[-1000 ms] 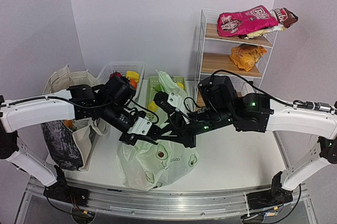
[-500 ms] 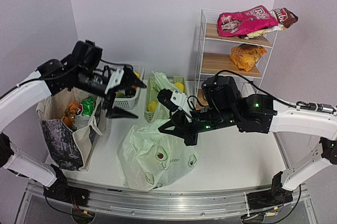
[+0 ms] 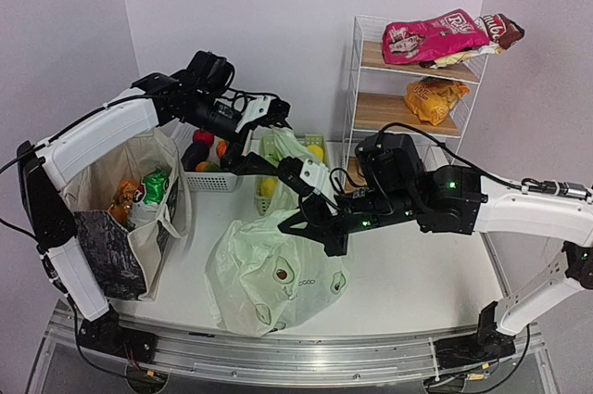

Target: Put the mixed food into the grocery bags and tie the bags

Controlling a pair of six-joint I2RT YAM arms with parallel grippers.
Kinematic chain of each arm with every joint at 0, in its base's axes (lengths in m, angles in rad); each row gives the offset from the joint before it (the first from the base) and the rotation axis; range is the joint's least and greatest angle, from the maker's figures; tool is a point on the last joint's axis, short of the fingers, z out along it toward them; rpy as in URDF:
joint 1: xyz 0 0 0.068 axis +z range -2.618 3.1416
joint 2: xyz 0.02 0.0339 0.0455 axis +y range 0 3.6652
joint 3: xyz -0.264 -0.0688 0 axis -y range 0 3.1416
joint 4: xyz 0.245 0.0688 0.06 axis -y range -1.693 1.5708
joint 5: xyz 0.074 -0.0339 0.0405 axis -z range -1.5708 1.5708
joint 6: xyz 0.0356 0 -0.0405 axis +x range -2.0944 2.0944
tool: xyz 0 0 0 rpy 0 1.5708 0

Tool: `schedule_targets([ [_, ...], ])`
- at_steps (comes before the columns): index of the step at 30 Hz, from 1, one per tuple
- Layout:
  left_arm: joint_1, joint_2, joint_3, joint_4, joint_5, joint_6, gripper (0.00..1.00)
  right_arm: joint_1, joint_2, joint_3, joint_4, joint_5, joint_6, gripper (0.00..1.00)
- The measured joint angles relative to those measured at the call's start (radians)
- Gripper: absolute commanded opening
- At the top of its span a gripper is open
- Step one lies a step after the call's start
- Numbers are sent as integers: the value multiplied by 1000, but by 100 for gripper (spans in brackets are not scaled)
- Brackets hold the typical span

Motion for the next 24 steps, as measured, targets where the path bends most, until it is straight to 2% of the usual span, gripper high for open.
schedule_targets([
  [2, 0, 21, 28, -40, 14, 31, 91, 0, 0, 0, 1, 1, -3, 0],
  [5, 0, 37, 72, -80, 47, 67, 73, 0, 0, 0, 4, 7, -5, 0],
  [8, 0, 32, 86, -99, 91, 89, 68, 0, 0, 0, 9, 25, -9, 0],
  [11, 0, 28, 85, -109, 118, 102, 53, 0, 0, 0, 18, 46, -16, 0],
  [13, 0, 25, 80, -108, 129, 106, 38, 0, 0, 0, 28, 56, -20, 0],
  [16, -1, 24, 75, -110, 130, 106, 8, 0, 0, 0, 40, 68, -25, 0],
  [17, -2, 24, 75, -109, 128, 107, 2, 0, 0, 0, 44, 73, -26, 0],
  [20, -2, 24, 78, -112, 121, 95, 0, 0, -1, 0, 56, 102, -26, 0],
  [24, -2, 23, 76, -146, 120, 66, 0, 1, -8, -2, 99, 215, -30, 0],
])
